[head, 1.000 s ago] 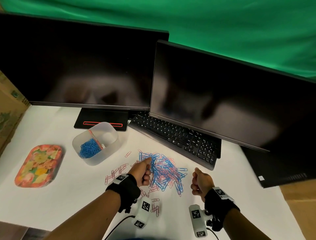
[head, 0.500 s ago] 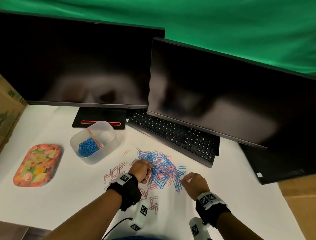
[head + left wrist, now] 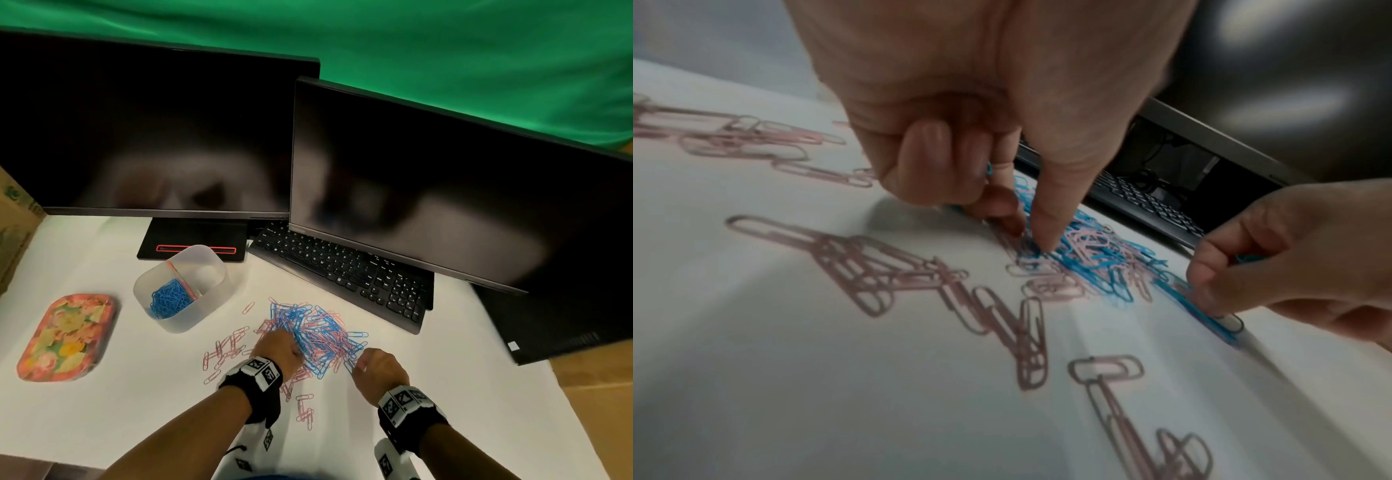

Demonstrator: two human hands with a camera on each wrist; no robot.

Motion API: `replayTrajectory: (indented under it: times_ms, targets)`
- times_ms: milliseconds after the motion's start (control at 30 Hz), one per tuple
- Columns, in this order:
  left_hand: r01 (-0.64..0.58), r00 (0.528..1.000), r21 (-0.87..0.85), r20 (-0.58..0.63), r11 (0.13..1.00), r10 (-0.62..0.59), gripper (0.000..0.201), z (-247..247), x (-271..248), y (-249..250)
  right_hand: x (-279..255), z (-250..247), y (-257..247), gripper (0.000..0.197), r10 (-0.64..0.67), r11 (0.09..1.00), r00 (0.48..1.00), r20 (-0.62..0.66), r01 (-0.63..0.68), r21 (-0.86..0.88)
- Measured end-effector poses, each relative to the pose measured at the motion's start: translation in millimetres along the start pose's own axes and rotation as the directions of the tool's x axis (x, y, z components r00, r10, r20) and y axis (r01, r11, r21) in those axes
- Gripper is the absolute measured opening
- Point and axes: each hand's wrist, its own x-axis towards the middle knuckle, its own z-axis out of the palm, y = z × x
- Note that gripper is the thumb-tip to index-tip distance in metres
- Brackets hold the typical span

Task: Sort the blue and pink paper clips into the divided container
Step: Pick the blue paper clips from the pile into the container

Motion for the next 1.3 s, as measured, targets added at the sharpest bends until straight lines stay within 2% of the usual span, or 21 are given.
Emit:
replayTrajectory:
  times_ms: [167, 233, 300, 367, 533, 633, 700, 767, 833, 900, 933, 1000, 1067, 1133, 1200, 1300]
  targets:
    - [0.013, 1.0, 0.055, 0.011, 0.998, -0.014, 0.016, -1.5, 4.8, -4.3, 1.2, -9.6, 3.4, 0.017, -0.02, 0.998, 0.999, 0.035, 0.018, 0.055]
    - [-0.037, 0.999, 0.089, -0.002, 0.995, 0.037, 0.018, -1.9, 3.3, -1.0, 1.8, -13.8, 4.3, 0.009, -0.036, 0.995, 0.999, 0.031, 0.033, 0.094]
    - [-0.119, 0.992, 0.159, -0.016, 0.98, 0.123, 0.031, -1.4, 1.2, 2.4, 1.7, -17.9, 3.9, 0.002, -0.046, 0.991, 0.999, 0.013, 0.044, 0.13]
    - [-0.215, 0.976, 0.266, 0.015, 0.94, 0.219, 0.041, -0.9, 1.0, 2.1, 1.8, -19.9, 2.7, 0.006, -0.056, 0.985, 0.998, -0.002, 0.055, 0.163]
    - [-0.321, 0.946, 0.338, 0.064, 0.885, 0.319, 0.022, -8.2, 7.9, -6.5, -1.4, -25.1, -4.7, 0.011, -0.093, 0.97, 0.995, -0.029, 0.097, 0.222]
    - [-0.319, 0.945, 0.267, 0.022, 0.909, 0.325, 0.015, -14.7, 8.6, -11.1, -2.9, -28.6, -9.9, 0.011, -0.133, 0.949, 0.99, -0.05, 0.142, 0.282]
    - [-0.298, 0.953, 0.148, -0.008, 0.943, 0.302, 0.013, -18.9, 7.5, -12.9, -2.0, -31.9, -13.8, 0.012, -0.136, 0.914, 0.99, -0.035, 0.139, 0.382]
    - [-0.236, 0.971, -0.04, -0.049, 0.971, 0.234, 0.013, -26.3, 2.4, -16.6, 0.4, -34.7, -20.4, 0.016, -0.142, 0.864, 0.989, 0.046, 0.101, 0.493]
    - [-0.143, 0.99, -0.267, -0.053, 0.953, 0.134, 0.018, -37.2, -3.5, -20.6, 1.9, -38.7, -30.8, 0.016, -0.165, 0.77, 0.967, 0.196, 0.002, 0.639]
    - [-0.037, 0.999, -0.508, 0.01, 0.86, 0.049, 0.022, -53.7, -8.9, -27.4, 2.9, -42.6, -49.7, 0.018, -0.225, 0.663, 0.929, 0.294, -0.075, 0.745]
    - [0.033, 0.999, -0.631, 0.049, 0.775, -0.002, 0.023, -64.0, -12.2, -32.2, 3.5, -44.0, -63.7, 0.022, -0.257, 0.621, 0.911, 0.323, -0.1, 0.777]
    - [0.146, 0.989, -0.845, 0.11, 0.514, -0.101, 0.028, -84.2, -17.7, -40.3, 2.3, -48.1, -94.8, 0.03, -0.325, 0.555, 0.871, 0.368, -0.14, 0.82]
    - [0.158, 0.98, -0.964, 0.126, 0.216, -0.153, 0.03, -107.1, -24.5, -53.5, -0.4, -49.8, -134.0, 0.03, -0.399, 0.523, 0.817, 0.416, -0.17, 0.835]
    - [0.128, 0.973, -0.992, 0.129, -0.019, -0.193, 0.024, -128.5, -29.9, -67.8, -2.4, -48.9, -174.6, 0.027, -0.446, 0.523, 0.778, 0.443, -0.175, 0.834]
    - [0.079, 0.965, -0.986, 0.113, -0.147, -0.238, 0.019, -146.9, -33.8, -80.6, -2.0, -43.7, -214.3, 0.024, -0.448, 0.551, 0.769, 0.456, -0.164, 0.818]
    - [0.017, 0.944, -0.987, 0.069, -0.162, -0.324, 0.019, -168.0, -33.9, -93.1, -3.0, -35.8, -267.8, 0.023, -0.427, 0.633, 0.778, 0.461, -0.107, 0.767]
